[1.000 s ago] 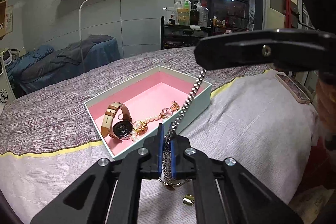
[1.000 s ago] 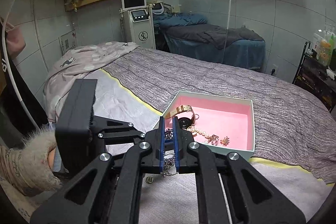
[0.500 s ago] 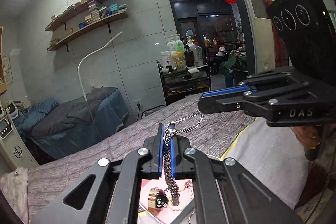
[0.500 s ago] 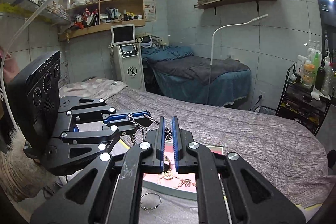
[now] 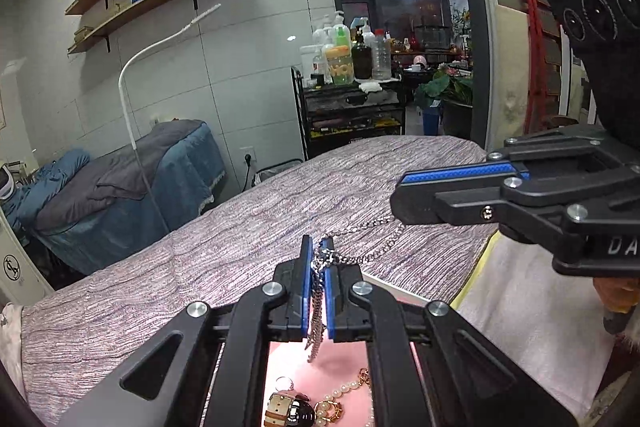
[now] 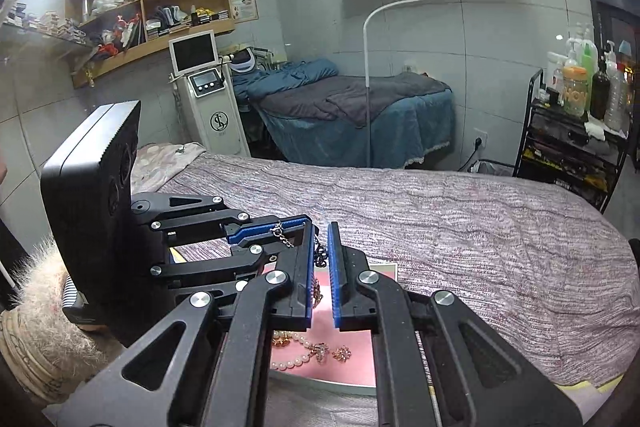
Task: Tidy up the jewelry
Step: 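Lower both chains into the pink box and open both tools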
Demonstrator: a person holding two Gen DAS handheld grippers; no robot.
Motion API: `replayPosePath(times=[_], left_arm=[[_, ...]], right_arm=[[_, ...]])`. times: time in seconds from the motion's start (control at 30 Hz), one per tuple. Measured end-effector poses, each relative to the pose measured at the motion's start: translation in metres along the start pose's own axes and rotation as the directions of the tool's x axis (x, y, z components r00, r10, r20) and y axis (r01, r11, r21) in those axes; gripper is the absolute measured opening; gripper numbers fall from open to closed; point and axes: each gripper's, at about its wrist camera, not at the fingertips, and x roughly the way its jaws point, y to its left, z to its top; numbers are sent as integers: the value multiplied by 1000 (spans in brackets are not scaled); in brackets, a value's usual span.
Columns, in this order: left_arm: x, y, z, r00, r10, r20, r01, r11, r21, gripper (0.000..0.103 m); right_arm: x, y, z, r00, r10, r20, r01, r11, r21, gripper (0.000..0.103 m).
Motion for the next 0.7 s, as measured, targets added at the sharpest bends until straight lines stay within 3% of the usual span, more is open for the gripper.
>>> replayPosePath(times=[0.13, 0.37, 0.4, 0.47, 0.5, 0.53, 0.63, 0.7], left_arm=[[27, 5, -17, 998, -7, -61, 5, 1000, -20, 5], [46, 5, -46, 990, 44, -135, -43, 999, 5, 7], [48, 6, -49, 987, 63, -145, -61, 998, 18, 13], [46, 6, -56, 983, 109, -150, -104, 994, 42, 40], [43, 7, -57, 984, 116, -136, -111, 993, 40, 62], [40, 9, -59, 987, 109, -121, -107, 994, 25, 74], [32, 15, -60, 988, 111, -108, -111, 994, 7, 79], [27, 15, -62, 985, 136, -105, -134, 991, 25, 82]], right_arm=[[29, -14, -13, 998, -12, -54, 15, 999, 51, 7], [65, -30, -40, 992, -25, -126, 38, 994, 100, 7], [69, -31, -43, 991, -35, -132, 49, 994, 101, 7], [77, -34, -47, 989, -38, -142, 53, 993, 106, 7], [79, -36, -49, 989, -39, -142, 54, 992, 110, 7], [82, -37, -50, 989, -43, -141, 58, 992, 108, 7], [87, -39, -53, 987, -63, -145, 79, 991, 106, 8], [88, -40, -54, 986, -85, -146, 101, 989, 106, 15]])
